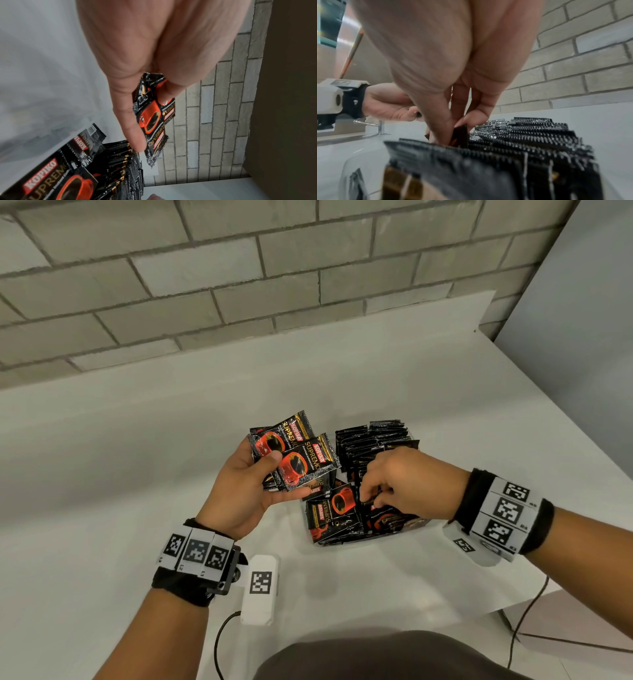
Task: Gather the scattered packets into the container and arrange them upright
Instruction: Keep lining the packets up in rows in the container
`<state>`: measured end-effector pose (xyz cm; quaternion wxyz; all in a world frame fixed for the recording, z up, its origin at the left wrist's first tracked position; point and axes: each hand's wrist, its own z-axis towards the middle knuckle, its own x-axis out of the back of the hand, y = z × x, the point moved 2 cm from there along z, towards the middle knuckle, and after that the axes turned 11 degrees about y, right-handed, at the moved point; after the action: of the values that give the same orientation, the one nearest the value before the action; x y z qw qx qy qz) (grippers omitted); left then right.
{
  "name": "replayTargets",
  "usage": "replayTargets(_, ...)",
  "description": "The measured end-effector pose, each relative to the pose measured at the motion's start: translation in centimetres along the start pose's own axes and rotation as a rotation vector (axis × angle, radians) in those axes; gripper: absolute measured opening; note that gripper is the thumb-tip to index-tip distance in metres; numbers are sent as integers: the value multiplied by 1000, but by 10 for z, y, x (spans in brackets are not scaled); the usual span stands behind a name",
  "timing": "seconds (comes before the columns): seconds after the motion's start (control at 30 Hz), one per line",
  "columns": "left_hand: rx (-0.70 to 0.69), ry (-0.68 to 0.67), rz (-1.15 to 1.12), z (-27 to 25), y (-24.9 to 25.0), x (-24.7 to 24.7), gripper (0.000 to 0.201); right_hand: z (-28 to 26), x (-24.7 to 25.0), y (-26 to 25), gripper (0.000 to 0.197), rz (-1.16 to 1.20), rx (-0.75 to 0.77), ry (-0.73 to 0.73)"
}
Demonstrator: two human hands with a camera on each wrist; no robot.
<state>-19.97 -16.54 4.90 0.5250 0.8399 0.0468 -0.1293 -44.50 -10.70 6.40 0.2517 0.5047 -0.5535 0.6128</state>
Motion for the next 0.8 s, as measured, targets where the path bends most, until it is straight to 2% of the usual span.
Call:
replayTargets(0.2, 4, -3, -3, -2, 0, -2, 31, 0, -3, 1, 24, -97, 21, -6)
replayTargets(0.27, 5, -1, -2, -2, -1, -1, 32, -4, 7, 1, 24, -47, 18, 55)
replayTargets(0.37, 3, 1, -7, -2, 0, 1, 32, -18, 23, -1, 14, 65, 50, 187)
replayTargets(0.43, 6, 0, -9, -2, 0, 1, 31, -31, 22, -6, 15, 57, 82, 121)
replayTargets(0.53, 12, -1, -4, -2, 0, 0, 30, -47, 0, -7, 27, -143, 108, -17)
replayTargets(0.67, 12, -11, 6, -4, -1, -1, 30, -56, -10, 13, 15, -314, 183, 123)
replayTargets(0.8, 12, -15, 9, -5, -1, -1, 29, -58, -8, 27, 29, -350, 242, 106)
